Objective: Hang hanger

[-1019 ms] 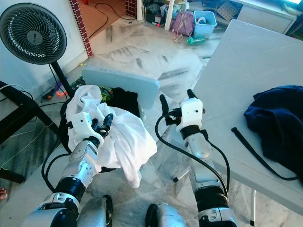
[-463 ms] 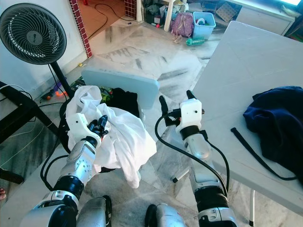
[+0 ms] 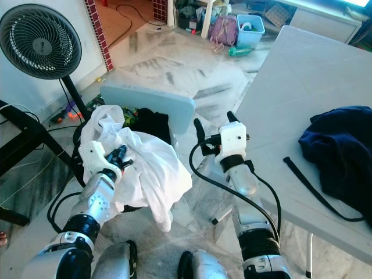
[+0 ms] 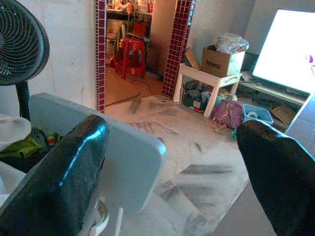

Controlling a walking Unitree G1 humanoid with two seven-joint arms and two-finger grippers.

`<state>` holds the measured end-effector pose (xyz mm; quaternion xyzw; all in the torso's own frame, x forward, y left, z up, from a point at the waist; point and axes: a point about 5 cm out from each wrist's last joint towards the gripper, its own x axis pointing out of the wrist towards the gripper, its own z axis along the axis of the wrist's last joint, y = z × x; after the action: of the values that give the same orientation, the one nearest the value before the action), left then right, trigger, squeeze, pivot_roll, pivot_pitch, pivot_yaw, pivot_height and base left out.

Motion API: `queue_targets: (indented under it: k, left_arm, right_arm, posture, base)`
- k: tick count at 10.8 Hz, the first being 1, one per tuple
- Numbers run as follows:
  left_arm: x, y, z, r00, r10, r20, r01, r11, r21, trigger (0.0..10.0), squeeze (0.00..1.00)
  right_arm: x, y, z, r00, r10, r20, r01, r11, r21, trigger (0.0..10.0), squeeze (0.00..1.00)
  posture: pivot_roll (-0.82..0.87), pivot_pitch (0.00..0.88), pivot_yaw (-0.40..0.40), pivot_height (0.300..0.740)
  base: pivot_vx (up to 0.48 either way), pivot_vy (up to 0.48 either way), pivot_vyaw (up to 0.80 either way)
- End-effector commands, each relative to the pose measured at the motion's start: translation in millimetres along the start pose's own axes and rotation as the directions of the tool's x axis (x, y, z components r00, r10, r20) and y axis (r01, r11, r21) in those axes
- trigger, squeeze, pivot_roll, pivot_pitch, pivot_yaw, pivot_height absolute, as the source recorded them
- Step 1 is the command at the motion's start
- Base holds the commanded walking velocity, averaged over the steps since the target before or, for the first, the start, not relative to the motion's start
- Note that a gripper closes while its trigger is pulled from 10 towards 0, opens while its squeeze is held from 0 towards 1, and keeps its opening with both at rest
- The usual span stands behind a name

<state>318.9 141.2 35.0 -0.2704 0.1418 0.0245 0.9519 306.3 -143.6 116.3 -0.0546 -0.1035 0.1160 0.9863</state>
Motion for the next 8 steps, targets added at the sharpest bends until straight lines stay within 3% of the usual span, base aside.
queue_targets:
  k: [1, 6, 7, 8]
  left_arm:
    - [0.5, 0.6, -3, 1.000, 0.009, -0.018, -0.009, 1.000, -0.005, 0.0, 0.00]
    - [-2.7, 10.5, 6, 0.999, 0.009, 0.039, -0.010, 0.999, 0.034, 0.0, 0.00]
    - [-4.5, 7.9, 15, 0.995, -0.041, 0.094, 0.029, 0.991, 0.132, 0.0, 0.00]
    - [-9.3, 1.2, 25, 0.981, -0.133, 0.141, 0.088, 0.954, 0.287, 0.0, 0.00]
  right_arm:
    - [-1.9, -0.7, -3, 1.000, 0.004, -0.015, -0.005, 1.000, -0.009, 10.0, 0.00]
    - [-2.2, 1.2, -5, 1.000, 0.004, -0.018, -0.004, 1.000, -0.004, 10.0, 0.00]
    - [-2.2, 1.9, -5, 1.000, 0.004, -0.020, -0.004, 1.000, -0.003, 10.0, 0.00]
    - [-2.1, 1.2, -5, 1.000, -0.001, -0.019, 0.001, 1.000, -0.003, 10.0, 0.00]
  posture:
    - [0.00, 0.122, -0.078, 0.740]
    - [0.00, 0.124, -0.074, 0.740]
    - [0.00, 0.122, -0.071, 0.740]
    - [0.01, 0.119, -0.068, 0.740]
  base:
    - [0.000, 0.000, 0.00]
    - [0.000, 0.000, 0.00]
    - [0.000, 0.000, 0.00]
    - [0.000, 0.000, 0.00]
